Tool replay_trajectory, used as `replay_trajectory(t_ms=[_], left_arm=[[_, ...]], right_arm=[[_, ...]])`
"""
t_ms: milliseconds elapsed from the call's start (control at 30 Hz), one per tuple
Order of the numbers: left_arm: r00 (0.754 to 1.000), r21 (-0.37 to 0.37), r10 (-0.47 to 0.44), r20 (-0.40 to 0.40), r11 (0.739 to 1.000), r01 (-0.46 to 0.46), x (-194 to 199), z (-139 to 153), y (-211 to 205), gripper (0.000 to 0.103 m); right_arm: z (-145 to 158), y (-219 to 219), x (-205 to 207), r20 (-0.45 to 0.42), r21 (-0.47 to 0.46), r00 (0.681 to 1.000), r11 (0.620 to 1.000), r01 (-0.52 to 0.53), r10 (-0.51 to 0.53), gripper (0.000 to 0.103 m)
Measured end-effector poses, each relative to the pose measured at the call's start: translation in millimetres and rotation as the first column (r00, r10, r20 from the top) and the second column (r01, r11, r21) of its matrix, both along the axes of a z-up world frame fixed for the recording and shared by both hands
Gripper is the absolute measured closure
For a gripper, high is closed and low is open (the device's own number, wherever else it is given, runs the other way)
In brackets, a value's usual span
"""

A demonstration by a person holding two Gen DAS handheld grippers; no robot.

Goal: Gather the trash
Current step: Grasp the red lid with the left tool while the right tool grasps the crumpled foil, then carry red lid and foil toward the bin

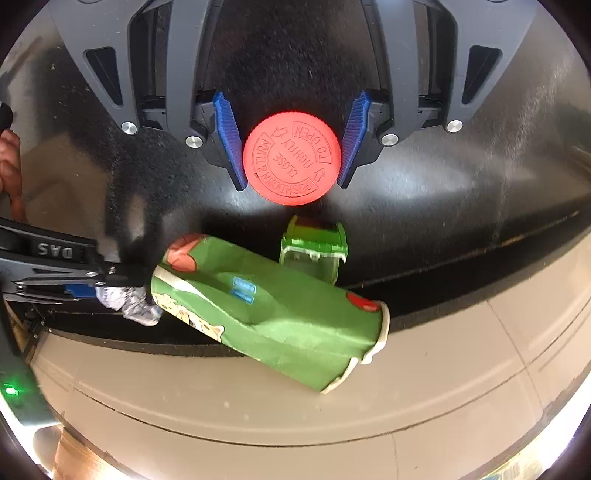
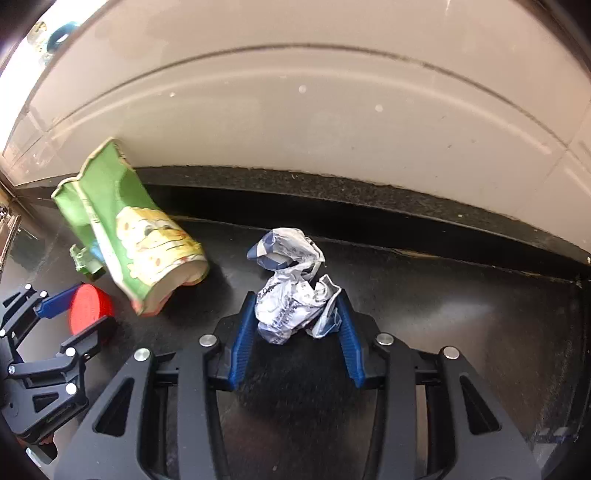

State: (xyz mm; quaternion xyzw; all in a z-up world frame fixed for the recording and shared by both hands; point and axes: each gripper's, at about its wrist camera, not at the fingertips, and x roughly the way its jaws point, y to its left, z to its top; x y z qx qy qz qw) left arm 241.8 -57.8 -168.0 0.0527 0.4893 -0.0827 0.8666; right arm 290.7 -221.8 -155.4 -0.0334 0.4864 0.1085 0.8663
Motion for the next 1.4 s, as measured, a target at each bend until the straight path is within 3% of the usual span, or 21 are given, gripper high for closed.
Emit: replay_trajectory(t_ms=[100, 367, 700, 867, 1100, 1400], left_arm=[[1.000, -0.014, 0.021, -0.004, 1.000, -0.021, -14, 8, 6, 0.054], [0.998, -0.037, 0.056, 0.012, 0.998, -0.055, -89, 41, 18, 0.054], [0.999, -0.026, 0.039, -0.029, 0.999, -0.040, -206, 52, 40, 0.054], [0.999, -0.025, 0.037, -0.040, 0.999, -0.038, -232, 47, 45, 0.054], [0.998, -0.013, 0.061, -0.018, 0.998, -0.061, -238, 50, 55, 0.054], [0.979, -0.015, 0.204, 0.020, 0.979, -0.204, -256, 65, 102, 0.054]], right_arm=[[14, 0, -11, 0.015, 0.007, 1.000, 1.000, 0.007, -0.007, 0.061], [44, 0, -99, 0.039, 0.029, 0.999, 1.000, 0.009, -0.010, 0.061], [38, 13, -226, 0.001, 0.049, 1.000, 0.999, -0.003, 0.003, 0.061], [34, 14, -263, -0.017, 0.052, 1.000, 0.999, -0.015, 0.016, 0.061], [43, 23, -269, 0.005, 0.051, 0.999, 0.998, -0.045, 0.045, 0.061], [59, 81, -262, 0.042, 0.048, 0.979, 0.979, -0.199, 0.197, 0.061]])
